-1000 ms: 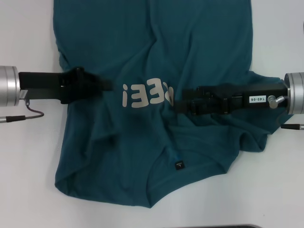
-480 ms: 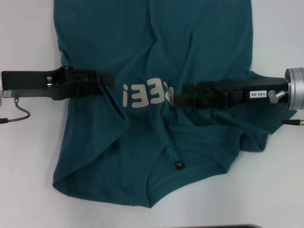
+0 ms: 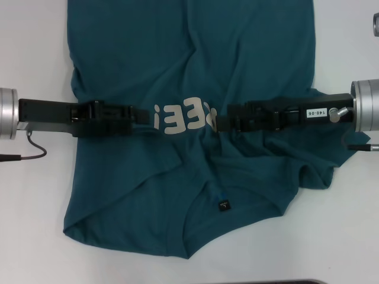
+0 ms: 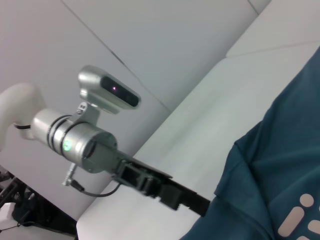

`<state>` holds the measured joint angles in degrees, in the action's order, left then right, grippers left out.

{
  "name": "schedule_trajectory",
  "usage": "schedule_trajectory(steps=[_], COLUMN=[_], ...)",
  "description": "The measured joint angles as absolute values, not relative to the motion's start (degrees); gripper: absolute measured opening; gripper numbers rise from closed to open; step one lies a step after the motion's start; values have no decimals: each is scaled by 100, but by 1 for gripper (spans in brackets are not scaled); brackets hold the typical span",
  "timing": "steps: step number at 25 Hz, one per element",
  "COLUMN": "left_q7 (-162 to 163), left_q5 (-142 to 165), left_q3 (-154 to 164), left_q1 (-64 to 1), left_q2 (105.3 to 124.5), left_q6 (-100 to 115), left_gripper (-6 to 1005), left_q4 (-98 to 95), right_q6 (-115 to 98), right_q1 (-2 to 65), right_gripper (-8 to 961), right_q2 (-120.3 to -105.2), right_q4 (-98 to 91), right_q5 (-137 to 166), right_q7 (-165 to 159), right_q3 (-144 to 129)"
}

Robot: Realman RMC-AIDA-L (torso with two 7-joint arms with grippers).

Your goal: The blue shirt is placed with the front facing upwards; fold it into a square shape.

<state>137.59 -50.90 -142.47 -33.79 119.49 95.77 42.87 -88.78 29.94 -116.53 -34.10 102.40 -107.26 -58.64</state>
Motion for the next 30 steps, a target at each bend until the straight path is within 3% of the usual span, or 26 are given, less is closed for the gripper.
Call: schedule_trajectory(steps=[4, 13, 30], left_q7=[13755, 14298, 14402], left_q5=[-5188, -5150, -5025], left_q3=[-14295, -14296, -14061], left_q1=[-3301, -2890, -2959], left_q2=[11926, 11666, 11796], left_q6=[9650, 8818, 7917], left_gripper=[725, 726, 717], left_q4=[4337, 4544, 4292], right_q6=[-8830, -8833, -8833], right_q1=[3006, 3012, 3026], right_gripper=[945, 945, 946], right_q2=[-11663, -11647, -11625], right_q4=[-3402, -3401, -3410], right_q5=[10255, 10256, 10259], right_q7=[-10725, -10737, -10828], right_q3=[-5862, -5853, -5852])
